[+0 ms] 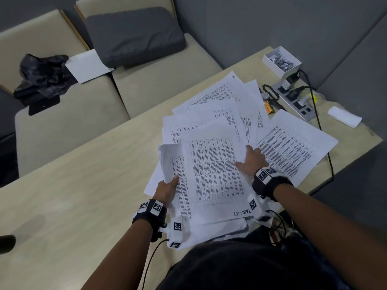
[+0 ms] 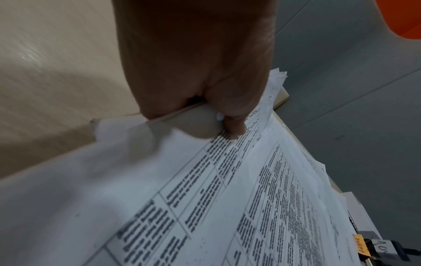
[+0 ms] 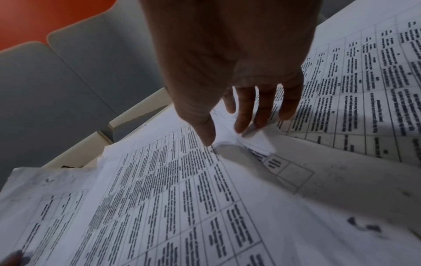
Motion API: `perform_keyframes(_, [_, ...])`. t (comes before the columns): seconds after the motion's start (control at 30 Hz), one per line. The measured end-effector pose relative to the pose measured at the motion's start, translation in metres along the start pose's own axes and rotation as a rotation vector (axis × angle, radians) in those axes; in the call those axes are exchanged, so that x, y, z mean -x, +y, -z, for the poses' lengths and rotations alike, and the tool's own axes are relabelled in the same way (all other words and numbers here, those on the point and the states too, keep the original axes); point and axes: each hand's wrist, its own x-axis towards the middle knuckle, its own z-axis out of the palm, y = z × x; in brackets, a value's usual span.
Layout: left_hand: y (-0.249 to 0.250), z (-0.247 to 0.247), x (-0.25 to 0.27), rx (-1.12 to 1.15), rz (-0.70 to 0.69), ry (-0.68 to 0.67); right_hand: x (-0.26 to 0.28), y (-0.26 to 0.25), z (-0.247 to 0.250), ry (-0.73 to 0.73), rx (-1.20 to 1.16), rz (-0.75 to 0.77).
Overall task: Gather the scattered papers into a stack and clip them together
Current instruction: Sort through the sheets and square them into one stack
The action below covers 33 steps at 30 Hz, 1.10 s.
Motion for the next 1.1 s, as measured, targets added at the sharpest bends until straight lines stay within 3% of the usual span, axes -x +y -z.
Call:
perform_keyframes(0.2, [0.002, 0.001, 0.001, -0.013, 0.021, 0.003, 0.004, 0.003, -0.003, 0.011, -0.179, -0.004])
perform_keyframes(0.33, [-0.001, 0.0, -0.003, -0.003, 0.016, -0.006, 0.01, -0.001, -0.006, 0.109, -0.051, 0.0])
perform_keyframes(0.47, [-0.002, 0.0, -0.006, -0.002, 0.028, -0.005, 0.013, -0.002, -0.013, 0.0, -0.062, 0.078])
perform_keyframes(0.67, [-0.004, -0.002, -0.013, 0.159, 0.07, -0.085, 0.032, -0.008, -0.038, -0.131, -0.279, 0.199])
perform_keyframes(0.8, [-0.004, 0.001, -0.01, 0.071, -0.078, -0.037, 0.04, -0.007, -0.04, -0.227, -0.242, 0.274])
perform_keyframes(0.9, [0.011, 0.005, 0.004, 0.099, -0.216, -0.024, 0.037, -0.003, -0.024, -0.118, -0.311, 0.245])
perform_keyframes(0.97, [0.033, 0.013, 0.018, 0.142, -0.301, -0.063, 0.039, -0.006, 0.003, -0.068, -0.516, 0.212])
perform_keyframes(1.1, [0.092, 0.032, 0.052, 0.192, -0.504, -0.128, 0.054, -0.037, 0.069, -0.239, -0.978, 0.368])
